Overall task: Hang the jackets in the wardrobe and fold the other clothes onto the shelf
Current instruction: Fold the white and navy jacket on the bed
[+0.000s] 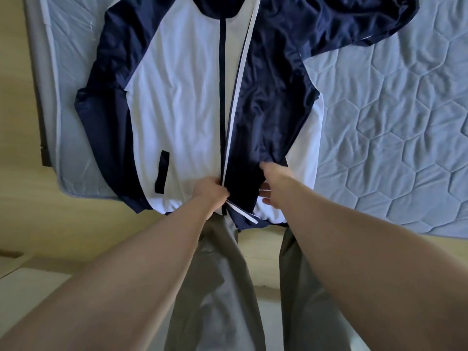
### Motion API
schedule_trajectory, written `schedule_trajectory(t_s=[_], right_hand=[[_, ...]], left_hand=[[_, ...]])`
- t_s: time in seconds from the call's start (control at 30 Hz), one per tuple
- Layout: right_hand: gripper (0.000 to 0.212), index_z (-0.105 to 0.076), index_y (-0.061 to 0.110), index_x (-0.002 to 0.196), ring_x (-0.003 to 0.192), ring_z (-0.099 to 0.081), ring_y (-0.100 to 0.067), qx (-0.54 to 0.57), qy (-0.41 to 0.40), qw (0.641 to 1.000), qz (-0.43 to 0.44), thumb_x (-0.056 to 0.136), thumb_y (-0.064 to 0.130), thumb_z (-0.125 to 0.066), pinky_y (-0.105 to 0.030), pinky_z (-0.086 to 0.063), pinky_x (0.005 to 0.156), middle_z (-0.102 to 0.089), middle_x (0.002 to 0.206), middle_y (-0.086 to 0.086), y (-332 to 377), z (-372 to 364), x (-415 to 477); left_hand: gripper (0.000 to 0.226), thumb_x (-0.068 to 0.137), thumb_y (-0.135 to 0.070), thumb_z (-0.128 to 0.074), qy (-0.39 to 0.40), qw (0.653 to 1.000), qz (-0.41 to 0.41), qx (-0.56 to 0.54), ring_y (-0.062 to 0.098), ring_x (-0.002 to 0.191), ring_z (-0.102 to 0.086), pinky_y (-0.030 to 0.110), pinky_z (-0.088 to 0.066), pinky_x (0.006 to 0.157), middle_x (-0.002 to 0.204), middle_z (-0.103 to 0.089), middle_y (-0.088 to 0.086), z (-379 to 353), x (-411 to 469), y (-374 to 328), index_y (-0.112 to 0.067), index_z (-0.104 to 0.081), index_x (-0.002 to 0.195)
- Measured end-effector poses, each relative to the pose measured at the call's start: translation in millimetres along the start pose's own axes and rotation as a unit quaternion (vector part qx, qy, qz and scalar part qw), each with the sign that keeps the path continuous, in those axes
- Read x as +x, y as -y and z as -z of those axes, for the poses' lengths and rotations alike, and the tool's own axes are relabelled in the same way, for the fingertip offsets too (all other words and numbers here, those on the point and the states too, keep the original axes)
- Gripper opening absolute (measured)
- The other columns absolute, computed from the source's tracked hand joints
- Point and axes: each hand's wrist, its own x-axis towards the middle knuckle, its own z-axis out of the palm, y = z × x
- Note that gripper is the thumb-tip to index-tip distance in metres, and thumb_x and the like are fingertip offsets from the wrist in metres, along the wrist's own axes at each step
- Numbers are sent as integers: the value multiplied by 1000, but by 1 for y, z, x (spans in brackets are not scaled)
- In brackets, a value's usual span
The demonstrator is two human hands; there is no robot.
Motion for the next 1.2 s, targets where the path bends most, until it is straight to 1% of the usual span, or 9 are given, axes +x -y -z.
schedule_trajectory(t_s=[0.1, 0.2, 0.37, 0.5, 0.73, 0.8, 0.9, 1.03, 1.2], right_hand=[[28, -66, 13, 111, 79, -67, -21, 117, 5, 993, -8, 90, 31, -71, -34, -54, 69, -71, 94, -4, -9, 0, 2], [26, -69, 16, 106, 87, -67, -19, 182, 27, 983, -17, 87, 31, -78, -32, -54, 69, -71, 100, -1, -17, -1, 0], [28, -69, 15, 108, 91, -73, -22, 229, 29, 973, 1, 88, 33, -78, -38, -61, 86, -75, 101, -4, -27, -2, 4], [37, -64, 12, 122, 87, -75, -23, 242, 28, 970, 10, 93, 33, -73, -39, -63, 83, -76, 101, -4, -32, -2, 5], [27, -60, 23, 97, 81, -75, -19, -5, -17, 994, 108, 99, 49, -52, -36, -61, 82, -73, 100, 2, -35, 0, -2], [32, -58, 19, 95, 73, -76, -15, -54, -8, 991, 122, 103, 46, -43, -35, -59, 74, -78, 89, 0, -35, 2, -3], [33, -57, 16, 99, 71, -76, -14, -88, -7, 988, 124, 104, 43, -39, -32, -56, 68, -78, 77, -2, -34, 4, -3], [31, -56, 14, 103, 69, -76, -15, -105, -18, 986, 131, 104, 40, -39, -33, -57, 68, -78, 84, -5, -33, 4, 1], [36, -53, 12, 118, 70, -76, -17, -119, -22, 984, 129, 104, 42, -39, -36, -60, 75, -77, 84, -5, -36, -1, 7]], left_hand=[[37, 96, 5, -44, 70, 978, 52, -187, 35, 88, -69, 35, -57, 57, 104, -70, 16, 4, -1, 5, -12, -62, 123], [28, 104, -11, -47, 76, 961, 54, -259, 25, 99, -67, 38, -57, 74, 109, -70, 3, 7, 0, 10, -21, -60, 127], [33, 77, -27, -89, 55, 988, -81, -116, 15, 91, -75, 32, -60, 78, 96, -78, -4, 27, 2, 27, -19, -73, 104], [25, 74, -4, -79, 31, 962, -87, 258, 26, 87, -68, 32, -56, 70, 92, -71, 5, 43, 6, 32, -11, -67, 95], [32, 94, -4, -49, -54, 992, -67, 94, 29, 94, -63, 37, -55, 79, 104, -66, 9, 56, 19, 39, -14, -62, 122], [29, 99, -15, -52, -87, 992, -75, 55, 23, 92, -62, 30, -50, 71, 108, -67, 5, 56, 17, 43, -16, -61, 126], [47, 87, -25, -78, -39, 995, -95, 12, 22, 101, -63, 36, -54, 87, 115, -66, 1, 56, 11, 49, -15, -56, 128], [37, 79, 2, -61, -41, 954, -117, 274, 30, 93, -59, 35, -48, 72, 94, -59, 3, 60, 9, 53, -17, -52, 110], [21, 84, 5, -51, -36, 916, -49, 397, 21, 66, -52, 32, -42, 57, 78, -52, 3, 62, 10, 52, -16, -45, 81]])
